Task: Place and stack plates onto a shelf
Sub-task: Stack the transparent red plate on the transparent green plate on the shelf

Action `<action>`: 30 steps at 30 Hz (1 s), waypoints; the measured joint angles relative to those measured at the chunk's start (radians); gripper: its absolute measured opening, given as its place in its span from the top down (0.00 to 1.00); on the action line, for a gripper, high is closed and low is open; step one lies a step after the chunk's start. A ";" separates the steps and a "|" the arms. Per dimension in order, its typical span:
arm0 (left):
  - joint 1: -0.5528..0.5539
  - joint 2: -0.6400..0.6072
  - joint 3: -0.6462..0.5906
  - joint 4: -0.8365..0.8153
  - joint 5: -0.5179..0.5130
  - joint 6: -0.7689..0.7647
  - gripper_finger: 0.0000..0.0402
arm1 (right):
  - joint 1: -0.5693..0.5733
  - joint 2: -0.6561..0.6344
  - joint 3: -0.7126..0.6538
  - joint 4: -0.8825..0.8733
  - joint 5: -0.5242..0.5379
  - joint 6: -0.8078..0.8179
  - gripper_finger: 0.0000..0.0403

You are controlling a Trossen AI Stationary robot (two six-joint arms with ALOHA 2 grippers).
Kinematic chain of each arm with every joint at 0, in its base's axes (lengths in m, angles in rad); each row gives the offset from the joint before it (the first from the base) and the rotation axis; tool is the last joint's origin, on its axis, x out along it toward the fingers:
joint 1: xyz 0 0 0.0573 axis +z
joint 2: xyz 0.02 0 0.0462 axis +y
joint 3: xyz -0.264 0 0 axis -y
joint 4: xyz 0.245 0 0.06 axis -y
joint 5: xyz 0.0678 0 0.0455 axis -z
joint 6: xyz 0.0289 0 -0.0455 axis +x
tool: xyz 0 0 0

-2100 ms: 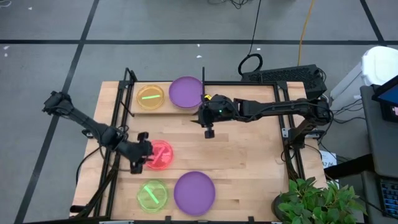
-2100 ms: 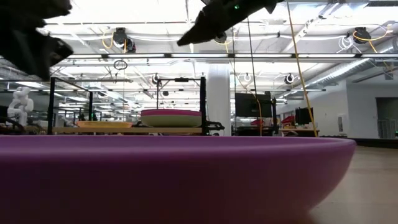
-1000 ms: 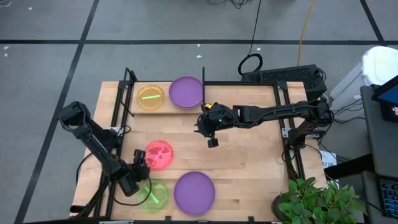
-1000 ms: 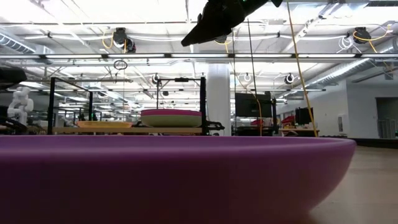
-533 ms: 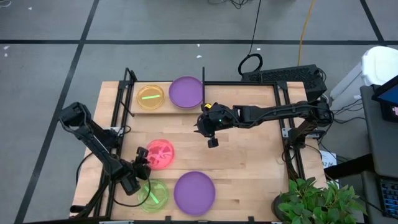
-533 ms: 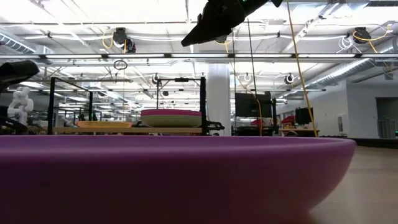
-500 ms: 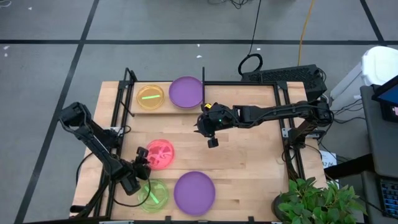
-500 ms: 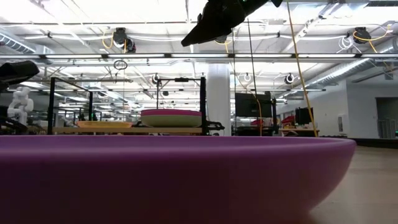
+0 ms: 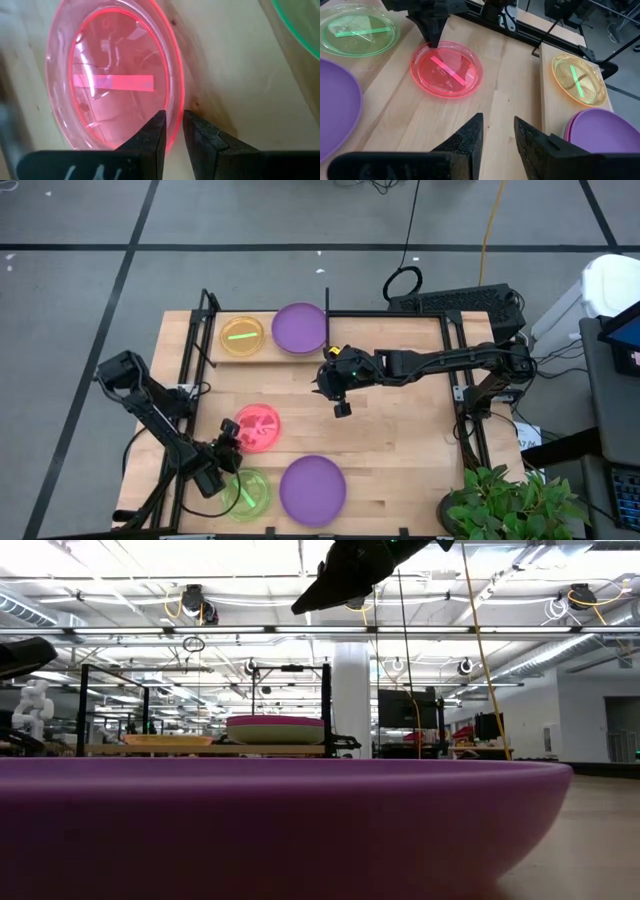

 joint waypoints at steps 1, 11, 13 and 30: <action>-0.002 -0.001 -0.001 0.001 -0.007 -0.002 0.81 | 0.000 0.000 0.000 0.000 0.000 0.000 0.77; -0.003 0.000 -0.001 -0.004 -0.006 -0.014 0.84 | 0.000 0.000 0.000 0.000 0.000 0.000 0.77; -0.003 0.000 -0.001 -0.003 0.001 -0.014 0.88 | 0.000 0.000 0.000 0.000 0.000 0.000 0.77; 0.002 0.002 0.001 -0.016 -0.033 -0.014 0.98 | 0.000 0.000 0.000 0.000 0.000 0.000 0.77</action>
